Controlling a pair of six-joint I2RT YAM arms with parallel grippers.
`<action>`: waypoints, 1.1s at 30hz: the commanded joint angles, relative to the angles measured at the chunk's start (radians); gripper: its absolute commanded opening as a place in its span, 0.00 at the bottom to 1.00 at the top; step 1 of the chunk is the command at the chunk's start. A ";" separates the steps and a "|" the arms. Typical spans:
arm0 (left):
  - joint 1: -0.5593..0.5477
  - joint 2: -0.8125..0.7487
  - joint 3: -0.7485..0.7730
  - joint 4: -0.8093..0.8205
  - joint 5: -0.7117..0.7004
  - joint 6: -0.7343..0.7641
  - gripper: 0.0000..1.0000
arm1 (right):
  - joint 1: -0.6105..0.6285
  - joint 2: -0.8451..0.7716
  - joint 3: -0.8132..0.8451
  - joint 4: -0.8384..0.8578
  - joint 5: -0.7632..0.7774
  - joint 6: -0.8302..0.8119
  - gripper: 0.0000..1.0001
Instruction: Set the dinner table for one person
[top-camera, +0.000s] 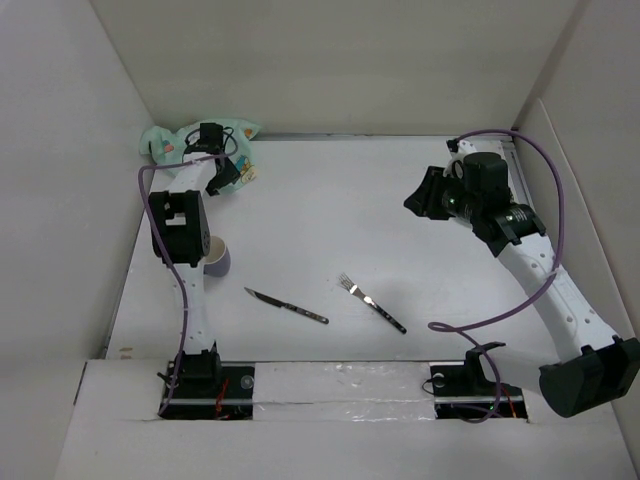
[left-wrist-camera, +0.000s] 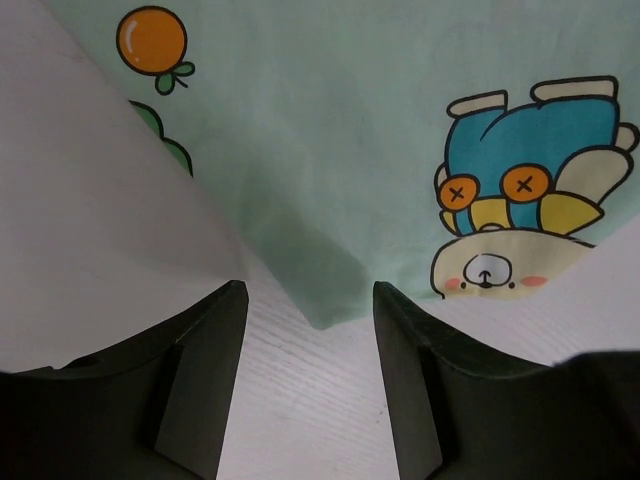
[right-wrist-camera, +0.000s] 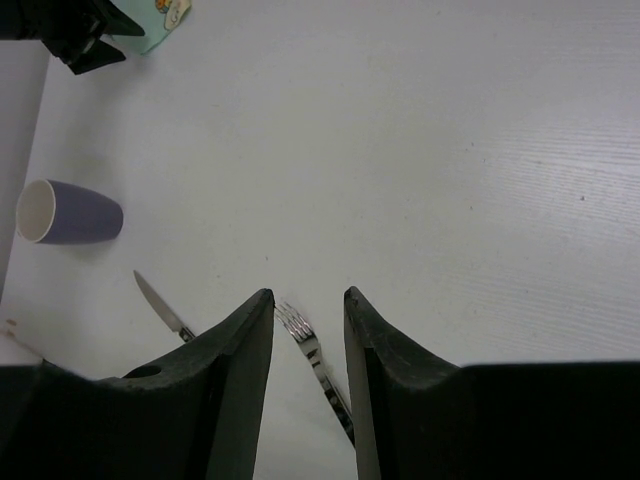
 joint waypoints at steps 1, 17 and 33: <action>0.004 0.016 0.058 -0.005 -0.038 -0.016 0.50 | 0.014 -0.009 0.051 0.044 -0.017 -0.017 0.40; -0.145 -0.017 0.325 0.011 0.092 0.069 0.00 | 0.014 0.026 0.079 0.106 0.003 0.019 0.38; -0.336 -0.478 0.256 -0.009 0.362 0.201 0.00 | 0.034 0.096 0.120 0.187 0.115 0.065 0.17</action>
